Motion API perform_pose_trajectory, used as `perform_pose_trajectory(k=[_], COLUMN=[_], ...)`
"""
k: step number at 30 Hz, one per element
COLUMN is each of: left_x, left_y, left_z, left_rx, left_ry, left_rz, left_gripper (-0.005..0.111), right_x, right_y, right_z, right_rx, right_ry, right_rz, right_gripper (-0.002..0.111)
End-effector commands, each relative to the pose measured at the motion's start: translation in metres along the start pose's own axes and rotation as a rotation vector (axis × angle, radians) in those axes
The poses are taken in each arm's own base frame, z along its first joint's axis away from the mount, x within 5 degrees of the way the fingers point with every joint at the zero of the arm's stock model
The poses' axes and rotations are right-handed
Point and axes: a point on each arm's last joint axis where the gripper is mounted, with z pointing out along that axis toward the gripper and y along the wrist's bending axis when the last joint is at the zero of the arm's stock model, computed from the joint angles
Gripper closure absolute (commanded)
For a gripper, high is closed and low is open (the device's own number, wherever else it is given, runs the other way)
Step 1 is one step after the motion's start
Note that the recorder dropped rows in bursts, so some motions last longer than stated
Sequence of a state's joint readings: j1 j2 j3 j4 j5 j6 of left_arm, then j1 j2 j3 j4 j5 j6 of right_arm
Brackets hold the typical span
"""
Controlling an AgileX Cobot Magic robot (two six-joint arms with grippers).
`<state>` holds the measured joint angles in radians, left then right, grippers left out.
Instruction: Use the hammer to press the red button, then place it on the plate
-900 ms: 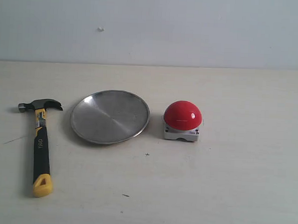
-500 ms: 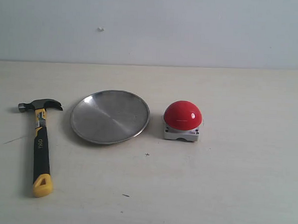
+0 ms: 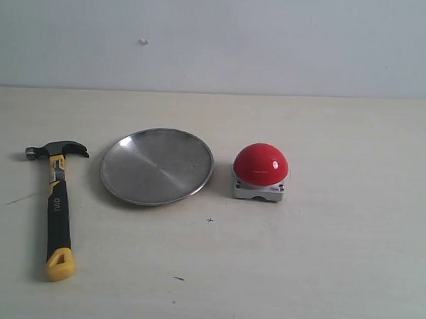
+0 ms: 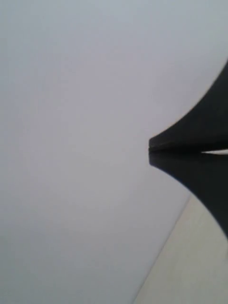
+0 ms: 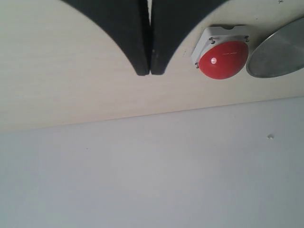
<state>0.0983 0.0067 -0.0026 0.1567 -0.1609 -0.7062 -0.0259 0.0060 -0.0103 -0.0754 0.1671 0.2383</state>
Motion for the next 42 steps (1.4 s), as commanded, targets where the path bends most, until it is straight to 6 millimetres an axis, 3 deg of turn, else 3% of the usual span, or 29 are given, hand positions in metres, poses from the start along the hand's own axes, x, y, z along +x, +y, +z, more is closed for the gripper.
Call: perform_pose_trajectory(k=[1,6,7,15,22,35,37,42], left_x=[-0.008,-0.016,-0.02,-0.034,-0.034,0.017,0.024,0.042], left_y=[-0.005,-0.008,-0.009,-0.008,-0.004,0.013,0.012,0.007], left_z=[0.009,0.034,0.05,0.117,0.16,0.19,0.194,0.197], left_rx=[-0.02,-0.103,-0.148,-0.385,-0.535,-0.537,-0.541,-0.541], left_ry=[0.032,0.163,0.244,0.682,0.967,1.293,1.336,1.44], left_rz=[0.008,0.058,0.11,0.292,0.292,0.267,0.236,0.148], left_gripper=[0.107,0.107,0.107,0.107,0.107,0.106,0.1,0.071], right_x=[0.001,0.001,0.001,0.001,0.001,0.001,0.001,0.001], right_y=[-0.001,-0.001,-0.001,-0.001,-0.001,0.0,0.0,0.0], right_z=[0.0,0.0,0.0,0.0,0.0,0.0,0.0,0.0], right_rx=[0.005,0.005,0.005,0.005,0.005,0.004,0.004,0.004], right_ry=[0.0,0.0,0.0,0.0,0.0,-0.007,-0.007,-0.007], right_rz=[-0.003,-0.003,-0.003,-0.003,-0.003,-0.003,-0.003,-0.003], right_gripper=[0.108,0.108,0.108,0.108,0.108,0.108,0.108,0.108])
